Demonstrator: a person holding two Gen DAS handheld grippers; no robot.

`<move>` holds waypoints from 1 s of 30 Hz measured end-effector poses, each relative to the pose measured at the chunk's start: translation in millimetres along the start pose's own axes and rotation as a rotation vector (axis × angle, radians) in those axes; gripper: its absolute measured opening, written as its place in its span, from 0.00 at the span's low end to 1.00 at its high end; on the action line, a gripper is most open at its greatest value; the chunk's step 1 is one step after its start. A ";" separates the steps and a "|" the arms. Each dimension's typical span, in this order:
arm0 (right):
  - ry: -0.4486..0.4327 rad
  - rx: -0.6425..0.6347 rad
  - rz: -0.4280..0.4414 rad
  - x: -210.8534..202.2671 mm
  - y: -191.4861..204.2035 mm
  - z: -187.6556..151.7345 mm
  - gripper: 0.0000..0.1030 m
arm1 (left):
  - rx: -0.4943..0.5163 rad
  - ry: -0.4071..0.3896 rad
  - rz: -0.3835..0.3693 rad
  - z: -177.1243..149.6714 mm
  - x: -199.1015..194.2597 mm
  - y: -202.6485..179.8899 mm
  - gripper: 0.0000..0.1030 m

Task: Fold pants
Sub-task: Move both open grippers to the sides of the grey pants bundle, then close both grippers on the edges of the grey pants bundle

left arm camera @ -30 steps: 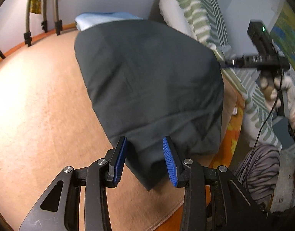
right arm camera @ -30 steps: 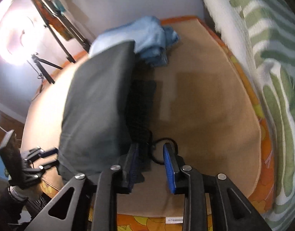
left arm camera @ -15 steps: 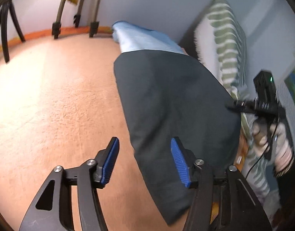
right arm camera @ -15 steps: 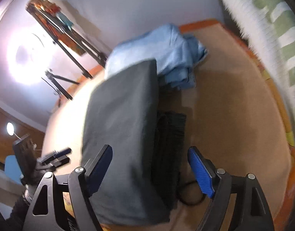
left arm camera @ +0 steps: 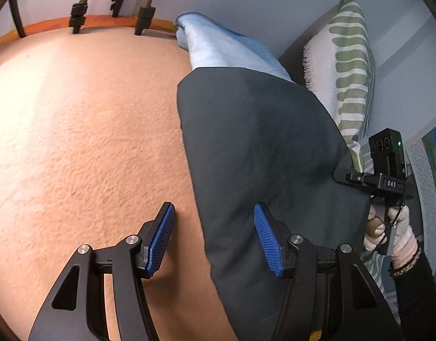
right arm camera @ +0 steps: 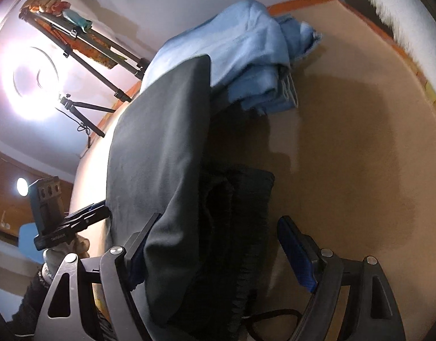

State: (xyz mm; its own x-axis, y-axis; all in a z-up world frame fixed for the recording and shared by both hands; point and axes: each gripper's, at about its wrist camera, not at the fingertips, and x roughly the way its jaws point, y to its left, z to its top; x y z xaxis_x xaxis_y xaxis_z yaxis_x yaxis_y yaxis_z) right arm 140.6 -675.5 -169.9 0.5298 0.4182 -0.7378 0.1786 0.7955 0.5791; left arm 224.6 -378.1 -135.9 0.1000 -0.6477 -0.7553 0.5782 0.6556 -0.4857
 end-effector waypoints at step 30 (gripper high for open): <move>-0.174 -0.104 -0.011 -38.6 64.2 -38.0 0.27 | 0.115 -0.155 -0.019 4.2 -15.3 -50.2 0.07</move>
State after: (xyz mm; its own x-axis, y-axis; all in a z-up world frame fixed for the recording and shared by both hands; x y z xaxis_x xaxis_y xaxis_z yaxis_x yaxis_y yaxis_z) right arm 100.2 -623.8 -117.4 0.6651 0.3345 -0.6677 0.1034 0.8442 0.5259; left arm 197.6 -402.8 -98.1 0.2062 -0.7174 -0.6654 0.6694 0.5994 -0.4389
